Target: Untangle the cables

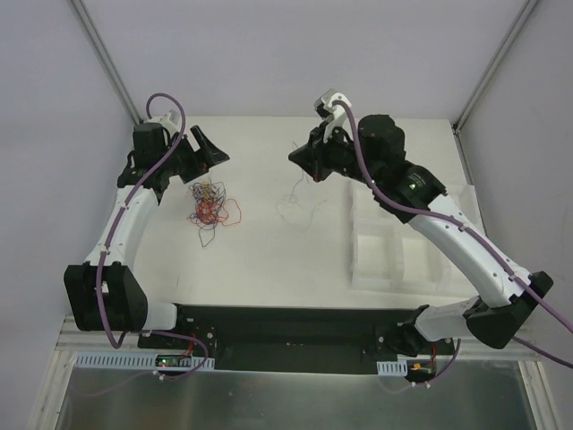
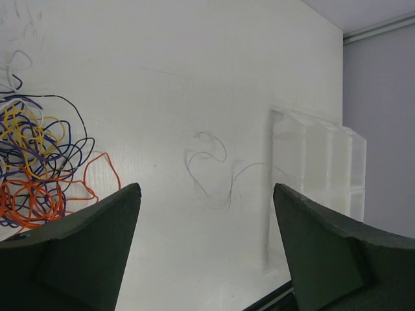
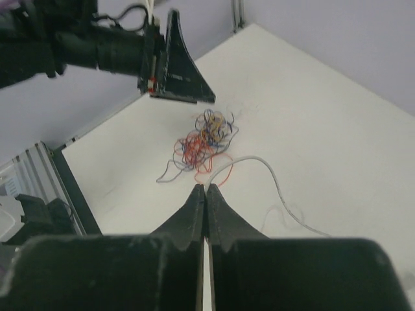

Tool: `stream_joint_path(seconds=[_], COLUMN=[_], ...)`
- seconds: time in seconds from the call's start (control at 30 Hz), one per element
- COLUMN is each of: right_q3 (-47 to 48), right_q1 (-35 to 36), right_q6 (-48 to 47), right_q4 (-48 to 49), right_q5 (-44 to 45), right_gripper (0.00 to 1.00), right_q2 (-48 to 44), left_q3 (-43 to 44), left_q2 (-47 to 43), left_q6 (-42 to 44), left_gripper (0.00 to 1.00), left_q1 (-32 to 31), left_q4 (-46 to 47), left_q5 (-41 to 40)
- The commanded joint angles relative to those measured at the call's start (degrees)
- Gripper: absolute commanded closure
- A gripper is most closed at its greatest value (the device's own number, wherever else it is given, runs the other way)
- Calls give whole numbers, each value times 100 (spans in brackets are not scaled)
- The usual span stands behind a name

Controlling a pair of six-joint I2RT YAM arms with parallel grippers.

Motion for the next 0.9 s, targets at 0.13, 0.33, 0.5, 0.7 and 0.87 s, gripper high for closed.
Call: stream_joint_path(seconds=[0.13, 0.33, 0.5, 0.7, 0.87], right_q3=[-454, 160, 680, 724, 856], right_q1=[-287, -551, -595, -604, -622], right_q6=[426, 436, 479, 953, 1270], right_q4=[-42, -788, -1334, -1588, -2177], right_q5=[-289, -298, -288, -114, 151], right_gripper=[99, 100, 99, 89, 63], right_q2=[939, 2485, 3410, 3665, 3736], left_q3=[-95, -87, -78, -78, -78], left_q2=[-109, -57, -48, -48, -74], left_q6=[-216, -216, -207, -225, -225], left_gripper=[17, 18, 17, 18, 17], left_q1=[6, 6, 6, 14, 23], left_q4=[293, 311, 311, 320, 329], left_q5=[392, 480, 480, 532, 524])
